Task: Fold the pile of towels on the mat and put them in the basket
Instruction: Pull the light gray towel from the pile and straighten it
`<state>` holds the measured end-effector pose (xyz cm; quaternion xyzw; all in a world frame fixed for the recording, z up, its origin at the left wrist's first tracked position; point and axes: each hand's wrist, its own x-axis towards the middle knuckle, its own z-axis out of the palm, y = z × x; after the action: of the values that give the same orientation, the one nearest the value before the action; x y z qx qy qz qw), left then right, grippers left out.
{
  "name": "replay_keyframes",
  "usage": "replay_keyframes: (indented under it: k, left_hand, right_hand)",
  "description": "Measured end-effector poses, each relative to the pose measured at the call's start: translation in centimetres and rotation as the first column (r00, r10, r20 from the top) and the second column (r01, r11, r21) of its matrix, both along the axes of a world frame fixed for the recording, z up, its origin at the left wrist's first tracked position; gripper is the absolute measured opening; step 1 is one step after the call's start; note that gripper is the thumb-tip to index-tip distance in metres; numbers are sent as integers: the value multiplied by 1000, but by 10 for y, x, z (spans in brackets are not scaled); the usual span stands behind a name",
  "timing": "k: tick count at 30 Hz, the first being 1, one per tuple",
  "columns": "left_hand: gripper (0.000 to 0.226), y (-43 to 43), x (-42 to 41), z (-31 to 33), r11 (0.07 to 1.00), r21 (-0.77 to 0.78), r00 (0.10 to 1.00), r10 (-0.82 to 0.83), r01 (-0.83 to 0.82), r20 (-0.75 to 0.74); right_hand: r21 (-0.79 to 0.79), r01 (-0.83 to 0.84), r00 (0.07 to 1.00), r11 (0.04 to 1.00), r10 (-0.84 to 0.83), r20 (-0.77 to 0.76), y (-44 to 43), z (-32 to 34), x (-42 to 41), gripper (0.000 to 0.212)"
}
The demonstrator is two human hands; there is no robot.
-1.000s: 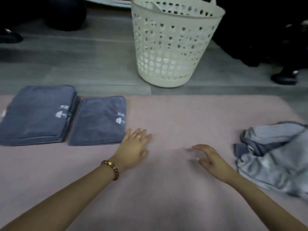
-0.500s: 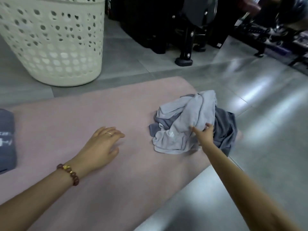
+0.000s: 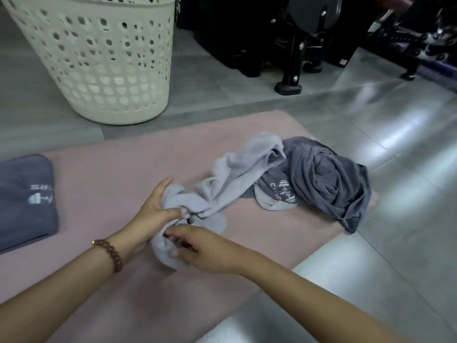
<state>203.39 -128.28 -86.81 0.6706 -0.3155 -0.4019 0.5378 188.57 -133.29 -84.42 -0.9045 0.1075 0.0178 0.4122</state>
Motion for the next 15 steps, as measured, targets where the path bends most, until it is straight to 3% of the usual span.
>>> replay_keyframes:
  k: [4, 8, 11, 15]
  left_hand:
    - [59, 39, 26, -4, 987, 33, 977, 150, -156, 149]
    - [53, 79, 55, 25, 991, -29, 976, 136, -133, 168]
    - [48, 106, 72, 50, 956, -178, 956, 257, -231, 139]
    - [28, 134, 96, 83, 841, -355, 889, 454, -408, 53]
  right_hand:
    - [27, 113, 987, 993, -116, 110, -4, -14, -6, 46]
    - [28, 280, 958, 960, -281, 60, -27, -27, -13, 73]
    - [-1, 333, 940, 943, -332, 76, -34, -29, -4, 82]
    - [74, 303, 931, 950, -311, 188, -15, -16, 32, 77]
